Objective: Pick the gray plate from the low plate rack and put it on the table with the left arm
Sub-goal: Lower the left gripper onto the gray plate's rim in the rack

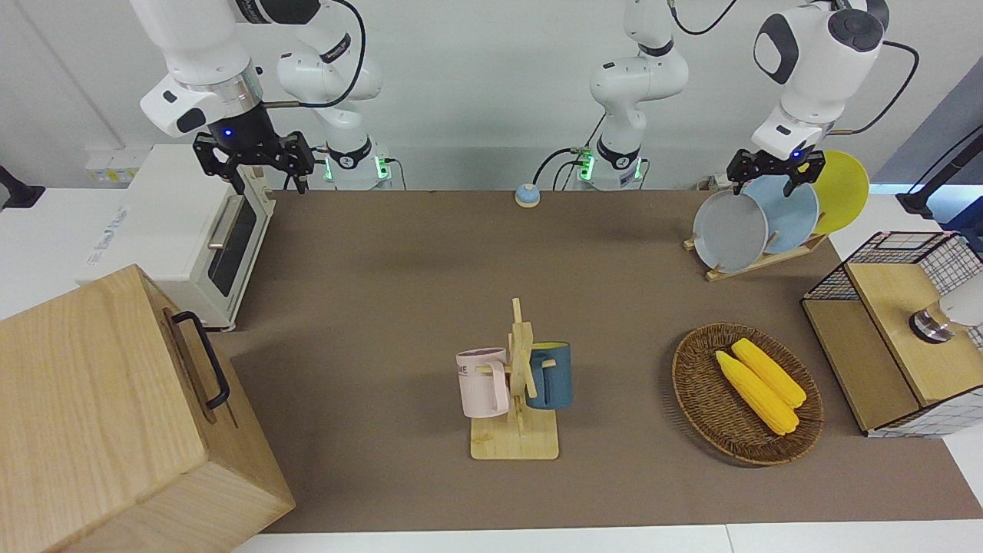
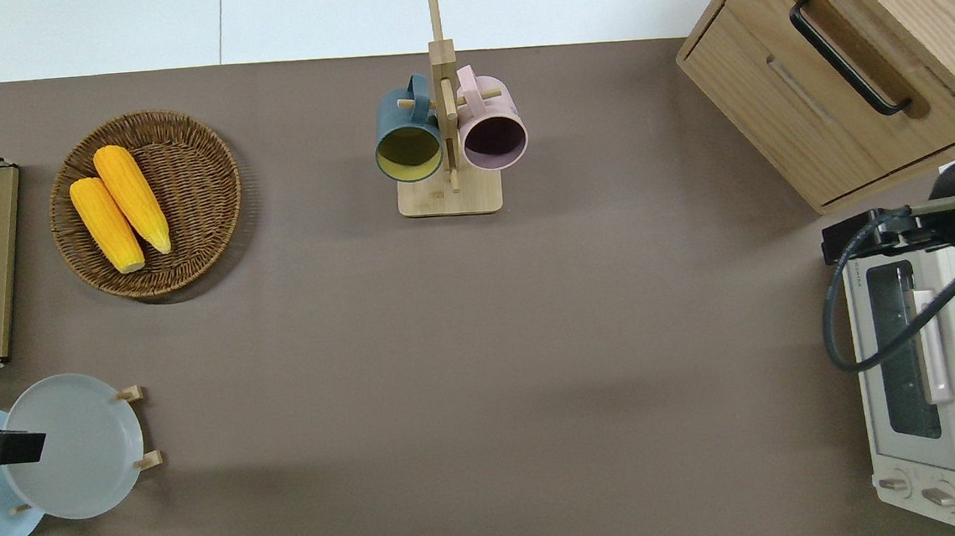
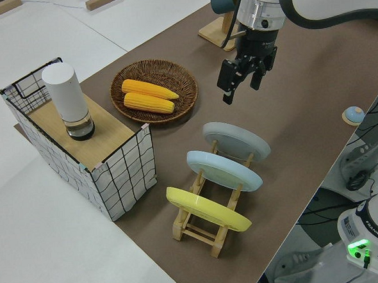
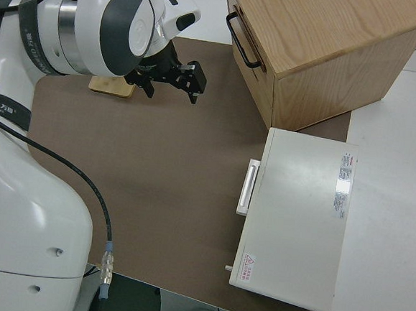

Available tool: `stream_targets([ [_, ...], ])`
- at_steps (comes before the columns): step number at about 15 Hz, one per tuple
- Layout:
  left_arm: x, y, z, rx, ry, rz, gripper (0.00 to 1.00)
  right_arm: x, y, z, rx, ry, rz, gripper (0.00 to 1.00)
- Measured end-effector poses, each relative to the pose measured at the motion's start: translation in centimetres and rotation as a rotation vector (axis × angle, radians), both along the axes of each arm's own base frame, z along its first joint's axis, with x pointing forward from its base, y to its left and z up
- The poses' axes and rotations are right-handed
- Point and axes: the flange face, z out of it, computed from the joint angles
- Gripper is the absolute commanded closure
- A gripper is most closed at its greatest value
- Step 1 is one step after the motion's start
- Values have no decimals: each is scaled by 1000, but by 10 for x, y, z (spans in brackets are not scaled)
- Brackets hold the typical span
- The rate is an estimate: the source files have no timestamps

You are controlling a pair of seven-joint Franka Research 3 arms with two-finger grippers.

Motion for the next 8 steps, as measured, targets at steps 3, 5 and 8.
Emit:
stream_targets([
  [3,-4,7,-19,3,-10,-2,9,0,0,0,0,0,0,17],
  [5,-8,12,-38,7,-22,1,9,0,0,0,0,0,0,17],
  [8,-14,18,-56,7,-29,8,9,0,0,0,0,0,0,17],
])
